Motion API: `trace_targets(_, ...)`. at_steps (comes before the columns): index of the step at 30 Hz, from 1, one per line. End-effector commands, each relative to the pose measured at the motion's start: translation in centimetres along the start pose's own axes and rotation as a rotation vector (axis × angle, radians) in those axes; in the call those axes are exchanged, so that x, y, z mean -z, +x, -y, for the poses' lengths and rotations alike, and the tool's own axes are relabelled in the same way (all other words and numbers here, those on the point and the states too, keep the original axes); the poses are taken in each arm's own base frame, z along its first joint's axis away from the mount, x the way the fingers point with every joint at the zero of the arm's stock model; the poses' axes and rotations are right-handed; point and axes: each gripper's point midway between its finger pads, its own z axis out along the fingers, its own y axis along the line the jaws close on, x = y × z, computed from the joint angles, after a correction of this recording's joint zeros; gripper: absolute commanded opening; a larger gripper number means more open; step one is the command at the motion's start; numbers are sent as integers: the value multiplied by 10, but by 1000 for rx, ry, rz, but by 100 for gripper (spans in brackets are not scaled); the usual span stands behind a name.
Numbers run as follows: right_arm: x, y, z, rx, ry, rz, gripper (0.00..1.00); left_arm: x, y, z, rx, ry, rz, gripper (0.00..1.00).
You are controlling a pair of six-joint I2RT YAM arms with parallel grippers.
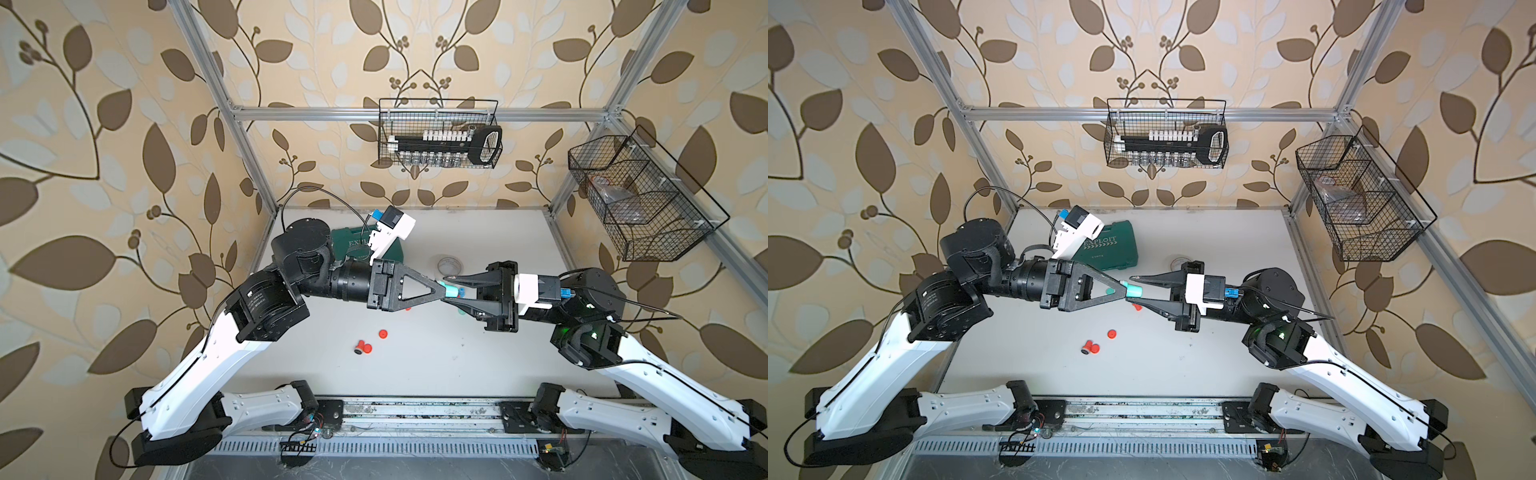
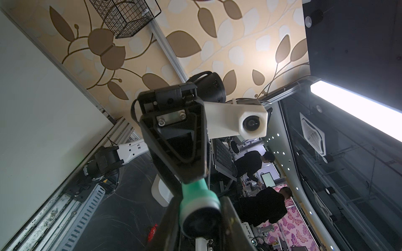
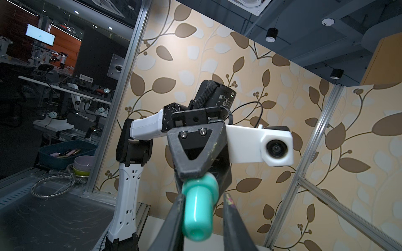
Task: Close the stamp cap
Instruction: Pick up the stamp from the center of the board.
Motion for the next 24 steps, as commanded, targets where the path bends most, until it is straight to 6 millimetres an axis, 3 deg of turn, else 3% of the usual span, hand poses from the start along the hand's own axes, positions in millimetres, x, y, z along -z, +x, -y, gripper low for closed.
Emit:
trace_targets(1, -2, -16, 2, 9, -1, 39, 25, 4, 0, 23, -50, 68, -11, 14)
trace_targets(9, -3, -16, 0, -2, -8, 46, 25, 3, 0, 22, -42, 65, -14, 14)
trace_targets(15, -2, -18, -1, -1, -6, 51, 17, 1, 0, 17, -33, 56, -18, 14)
trace_targets(24, 3, -14, 1, -22, 27, 29, 4, 1, 0, -5, -19, -32, 8, 18)
